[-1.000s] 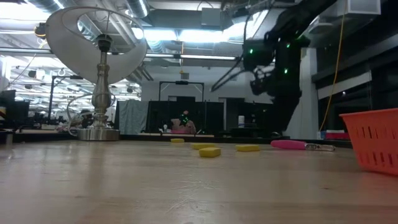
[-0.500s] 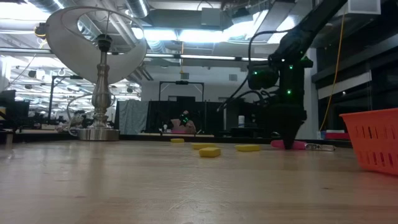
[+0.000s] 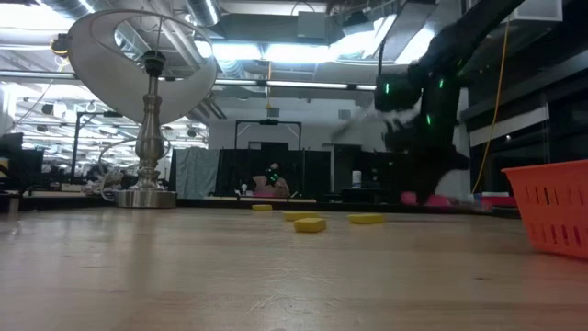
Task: Pick & Place School Supplies
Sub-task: Put the pink hole puncher into the orange basket
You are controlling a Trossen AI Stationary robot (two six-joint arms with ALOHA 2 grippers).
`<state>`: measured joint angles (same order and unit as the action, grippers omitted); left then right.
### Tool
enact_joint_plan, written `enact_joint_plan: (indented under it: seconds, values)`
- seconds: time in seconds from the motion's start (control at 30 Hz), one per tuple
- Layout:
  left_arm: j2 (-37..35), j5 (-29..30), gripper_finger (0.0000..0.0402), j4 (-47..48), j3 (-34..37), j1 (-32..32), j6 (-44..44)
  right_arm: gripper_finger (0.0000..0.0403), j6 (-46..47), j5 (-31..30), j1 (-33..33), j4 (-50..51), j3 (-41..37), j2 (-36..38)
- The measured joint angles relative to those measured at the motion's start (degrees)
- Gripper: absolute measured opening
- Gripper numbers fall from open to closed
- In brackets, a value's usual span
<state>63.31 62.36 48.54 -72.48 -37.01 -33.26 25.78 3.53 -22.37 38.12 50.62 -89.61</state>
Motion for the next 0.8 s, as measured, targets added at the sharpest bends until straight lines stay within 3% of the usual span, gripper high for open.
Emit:
enact_joint_plan:
  seconds: [0.13,0.27,0.4,0.53,0.63,0.8]
  values:
    - [-4.98,1.79,0.0143,5.32,7.71,1.25,-6.87,0.0041,12.02,5.32,5.78,-1.68,0.01,7.09]
    - [-15.58,1.48,0.0137,-9.3,24.48,1.48,-8.24,0.0041,24.65,6.06,13.66,-0.72,0.1,11.86]
    - [-24.53,-10.15,0.0115,-35.61,41.69,4.74,1.04,0.0041,38.62,6.45,24.35,-0.86,0.18,14.9]
    - [-26.16,-23.52,0.0089,-53.95,53.15,12.61,4.68,0.0041,53.13,4.77,35.05,-0.35,0.56,15.37]
    - [-24.6,-30.11,0.0073,-64.34,56.87,18.32,7.84,0.0041,61.77,2.57,41.96,0.14,2.66,14.35]
    - [-22.01,-39.14,0.0064,-68.63,57.67,26.18,11.43,0.0041,71.67,0.36,49.0,1.85,5.33,10.52]
